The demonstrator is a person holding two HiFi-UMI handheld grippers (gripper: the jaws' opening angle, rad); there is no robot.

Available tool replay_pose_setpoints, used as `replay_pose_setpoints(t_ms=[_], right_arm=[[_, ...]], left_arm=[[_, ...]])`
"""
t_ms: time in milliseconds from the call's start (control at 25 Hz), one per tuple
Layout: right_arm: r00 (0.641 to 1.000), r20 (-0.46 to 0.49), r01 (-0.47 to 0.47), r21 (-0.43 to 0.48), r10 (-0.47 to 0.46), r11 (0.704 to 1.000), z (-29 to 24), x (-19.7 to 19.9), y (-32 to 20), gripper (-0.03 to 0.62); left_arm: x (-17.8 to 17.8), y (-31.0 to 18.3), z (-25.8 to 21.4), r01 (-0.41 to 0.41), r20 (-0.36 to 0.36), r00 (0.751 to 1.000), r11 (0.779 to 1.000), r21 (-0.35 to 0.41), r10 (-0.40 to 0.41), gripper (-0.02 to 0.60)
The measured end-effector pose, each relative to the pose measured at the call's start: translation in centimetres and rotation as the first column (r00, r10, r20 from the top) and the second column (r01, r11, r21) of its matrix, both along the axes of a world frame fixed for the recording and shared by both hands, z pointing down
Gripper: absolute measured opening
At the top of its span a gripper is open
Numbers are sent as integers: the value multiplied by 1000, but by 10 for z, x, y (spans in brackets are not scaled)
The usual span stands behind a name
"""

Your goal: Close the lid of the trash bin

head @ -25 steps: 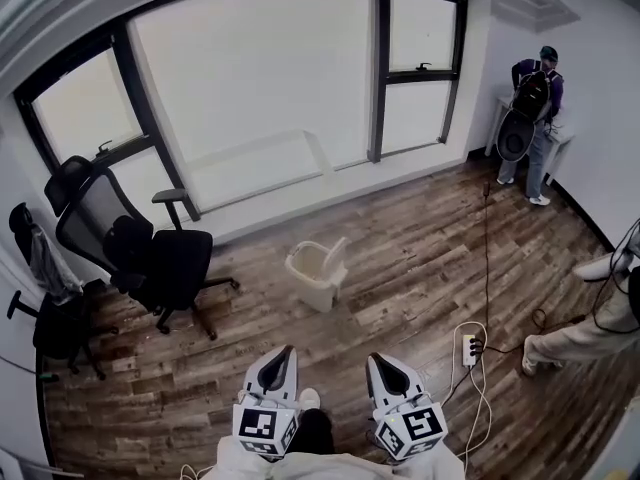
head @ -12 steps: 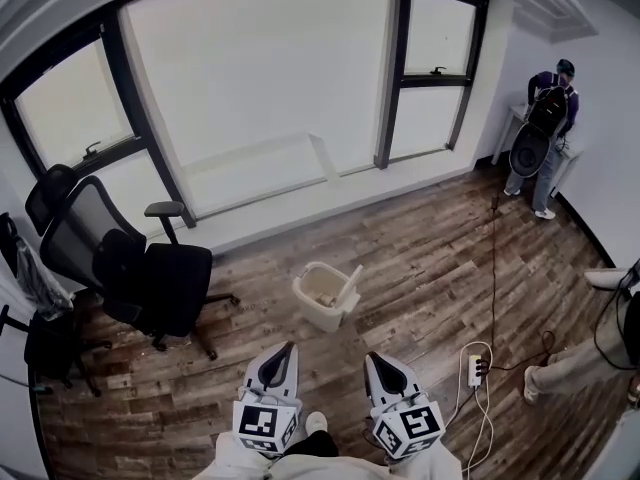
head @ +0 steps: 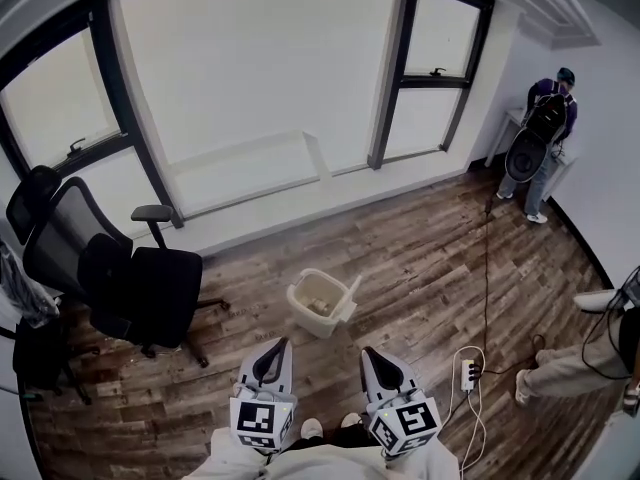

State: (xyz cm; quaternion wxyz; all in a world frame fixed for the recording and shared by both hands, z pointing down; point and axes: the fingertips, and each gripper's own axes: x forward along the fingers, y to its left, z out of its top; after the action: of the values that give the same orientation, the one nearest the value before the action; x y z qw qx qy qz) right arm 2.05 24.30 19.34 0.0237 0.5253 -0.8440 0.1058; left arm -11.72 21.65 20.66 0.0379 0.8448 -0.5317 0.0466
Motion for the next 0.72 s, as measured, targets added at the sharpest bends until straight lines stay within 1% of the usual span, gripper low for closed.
replay_pose_setpoints(t_ms=[160,400,600,720], right_arm=[[1000,4,-16,-16,16,1000,7,10,-21,23],[1000,22,-4,-32,4,999,19,18,-65,23],[999,48,15,-31,-13,999,25,38,-120,23],[997,67,27,-22,-26,999,22,54,-156,23]], left_arm=[[11,-21,4,-15,0,1000,1000,-18,15,8],[19,-61,19,6,24,1000,998,-58,-5,8],[32,-106,20,40,40,998,998,-45,-39,8],[45,-137,24,59,38,998,997,-59,-56,8]])
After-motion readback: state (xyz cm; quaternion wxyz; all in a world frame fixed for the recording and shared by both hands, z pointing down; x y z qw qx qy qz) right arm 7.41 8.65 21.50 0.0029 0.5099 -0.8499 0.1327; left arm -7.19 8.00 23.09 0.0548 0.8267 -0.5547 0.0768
